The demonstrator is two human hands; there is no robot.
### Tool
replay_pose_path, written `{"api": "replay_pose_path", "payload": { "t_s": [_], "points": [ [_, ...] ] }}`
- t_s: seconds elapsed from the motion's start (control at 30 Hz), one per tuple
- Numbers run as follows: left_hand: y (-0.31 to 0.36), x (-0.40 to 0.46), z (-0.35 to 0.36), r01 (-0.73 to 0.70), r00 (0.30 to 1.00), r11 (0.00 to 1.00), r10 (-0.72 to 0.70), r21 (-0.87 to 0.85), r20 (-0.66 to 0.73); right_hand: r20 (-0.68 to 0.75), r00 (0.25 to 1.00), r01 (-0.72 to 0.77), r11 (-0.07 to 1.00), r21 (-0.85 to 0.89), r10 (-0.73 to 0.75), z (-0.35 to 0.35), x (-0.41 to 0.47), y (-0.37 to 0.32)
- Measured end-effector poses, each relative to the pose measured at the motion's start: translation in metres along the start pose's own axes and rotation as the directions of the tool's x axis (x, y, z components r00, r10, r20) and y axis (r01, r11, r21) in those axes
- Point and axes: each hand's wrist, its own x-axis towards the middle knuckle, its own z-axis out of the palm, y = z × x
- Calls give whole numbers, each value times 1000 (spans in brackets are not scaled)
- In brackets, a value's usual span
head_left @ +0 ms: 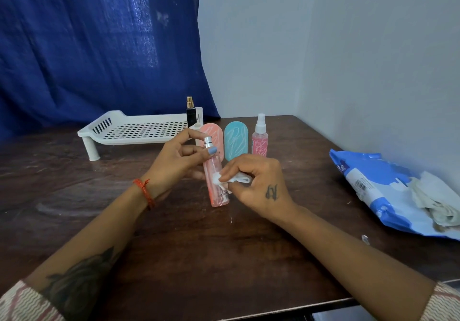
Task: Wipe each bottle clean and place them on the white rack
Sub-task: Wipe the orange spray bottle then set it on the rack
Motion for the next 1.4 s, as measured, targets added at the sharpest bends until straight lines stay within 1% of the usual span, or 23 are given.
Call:
{"api": "replay_pose_path", "payload": {
  "t_s": [0.17,0.2,0.27,0.33,0.37,0.47,0.53,0.6,0.67,0.77,0.9,1.13,1.2,1.27,1.33,1.4],
  "points": [
    [-2,1,-2,8,1000,1000,-8,-30,8,-23,978,-208,977,40,209,-1,1,2],
    [-2,2,-2,11,1000,999,-11,-35,14,-27,975,-221,974,46,223,-1,1,2],
    [-2,2,-2,12,999,999,-10,-39,34,-27,979,-202,977,66,204,-1,2,1],
    [-2,2,-3,4,999,1000,-3,-29,52,1,984,-176,980,94,176,-2,2,-1],
    [-2,2,-3,-1,998,1000,2,-16,60,23,982,-188,976,108,187,-3,2,-1],
    [0,2,-4,3,996,1000,-6,26,88,76,952,-301,949,87,295,-4,2,-2],
    [1,2,-5,15,994,999,-18,32,107,66,938,-344,937,54,341,-3,2,-1],
    [1,2,-5,21,992,999,-25,39,120,34,940,-341,939,46,340,-2,1,-1],
    [0,2,-5,18,991,998,-26,56,130,9,955,-296,953,61,296,-2,2,-1],
    [0,2,-6,20,990,997,-29,68,136,38,976,-217,973,76,214,-3,1,-3],
    [-1,4,-7,49,988,997,-56,52,142,85,962,-266,962,62,261,-4,1,-2],
    [-2,4,-7,80,980,996,-85,35,178,17,951,-308,950,45,307,-3,1,-1],
    [-2,4,-8,83,980,996,-89,42,180,57,953,-302,951,62,299,-4,2,-2],
    [-2,3,-9,88,980,995,-95,48,177,134,941,-319,946,60,309,-5,3,-4],
    [-2,3,-9,93,979,995,-100,47,175,197,915,-365,930,33,352,-6,3,-5],
    [-2,3,-9,102,979,994,-107,41,171,219,895,-401,916,11,390,-6,3,-4]
  ]
}}
